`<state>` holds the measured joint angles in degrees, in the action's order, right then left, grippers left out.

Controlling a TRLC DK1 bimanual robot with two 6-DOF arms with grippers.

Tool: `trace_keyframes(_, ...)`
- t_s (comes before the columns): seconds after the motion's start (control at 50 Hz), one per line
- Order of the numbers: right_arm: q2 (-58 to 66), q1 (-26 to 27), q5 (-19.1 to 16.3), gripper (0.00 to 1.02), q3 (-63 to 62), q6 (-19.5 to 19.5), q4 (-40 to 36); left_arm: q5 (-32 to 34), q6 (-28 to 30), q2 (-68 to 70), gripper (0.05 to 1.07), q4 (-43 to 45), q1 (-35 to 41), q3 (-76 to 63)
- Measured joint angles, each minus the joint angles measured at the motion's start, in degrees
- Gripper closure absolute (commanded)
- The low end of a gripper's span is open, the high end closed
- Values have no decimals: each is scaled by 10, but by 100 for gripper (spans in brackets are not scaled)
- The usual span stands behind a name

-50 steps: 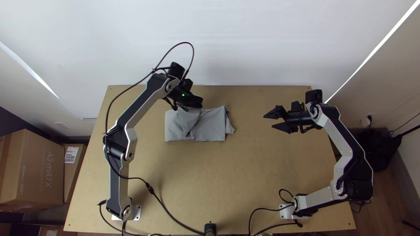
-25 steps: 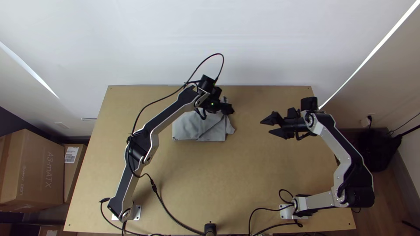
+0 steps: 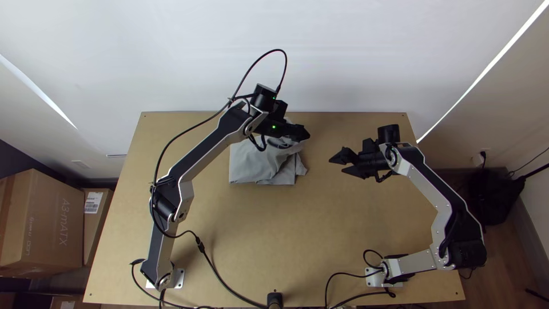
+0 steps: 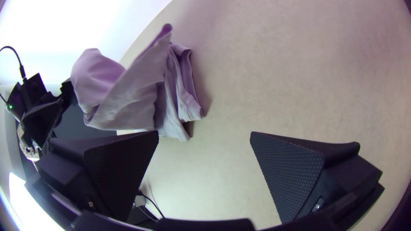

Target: Fold the t-shirt

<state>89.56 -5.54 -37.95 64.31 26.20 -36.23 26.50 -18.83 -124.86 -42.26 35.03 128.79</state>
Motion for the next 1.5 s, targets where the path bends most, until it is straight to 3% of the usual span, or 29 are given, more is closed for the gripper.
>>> trace_keyframes(0.74, 46, -15, -1, 4, 50, -14, 2, -68, 55, 41, 10, -88, -33, -12)
trace_keyframes(0.96, 151, -20, -11, 4, 96, -40, 7, -157, 89, 145, 10, -90, -123, -29)
trace_keyframes(1.2, 249, -65, -16, 4, 159, -42, 28, -169, 110, 270, 10, -66, -272, -74)
trace_keyframes(1.5, 332, -124, -21, 4, 271, -44, 30, -169, 141, 416, 10, -45, -364, -251)
